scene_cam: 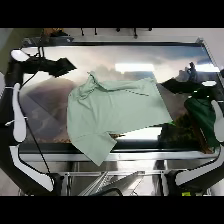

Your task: Fold the shirts.

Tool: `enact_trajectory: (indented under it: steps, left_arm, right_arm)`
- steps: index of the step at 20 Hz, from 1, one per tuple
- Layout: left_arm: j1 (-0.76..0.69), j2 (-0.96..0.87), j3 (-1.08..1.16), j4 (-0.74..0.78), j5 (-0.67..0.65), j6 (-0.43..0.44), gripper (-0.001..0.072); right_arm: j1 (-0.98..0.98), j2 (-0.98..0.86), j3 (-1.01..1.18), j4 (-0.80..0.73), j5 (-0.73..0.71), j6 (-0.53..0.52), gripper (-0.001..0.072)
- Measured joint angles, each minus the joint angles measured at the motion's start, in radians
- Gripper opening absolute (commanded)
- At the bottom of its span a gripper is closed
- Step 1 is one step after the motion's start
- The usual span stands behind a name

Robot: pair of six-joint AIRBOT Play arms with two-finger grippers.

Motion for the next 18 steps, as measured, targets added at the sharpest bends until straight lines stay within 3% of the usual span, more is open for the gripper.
enact_trajectory:
  steps: [4,7,13,18]
  left_arm:
    - [0.113,0.157,-0.287,0.006,-0.169,-0.036,0.0687]
    - [0.152,0.318,-0.624,0.011,-0.185,-0.019,0.0687]
    - [0.211,0.581,-1.211,0.055,-0.050,0.020,0.0687]
    - [0.225,0.676,-1.430,0.069,0.117,0.026,0.0687]
  right_arm:
    - [-0.087,0.019,-0.035,-0.171,0.168,0.083,0.0367]
    - [-0.109,0.023,-0.084,-0.229,0.232,0.105,0.0367]
    - [-0.120,0.038,-0.117,-0.256,0.294,0.105,0.0368]
    - [-0.121,0.050,-0.122,-0.259,0.309,0.105,0.0368]
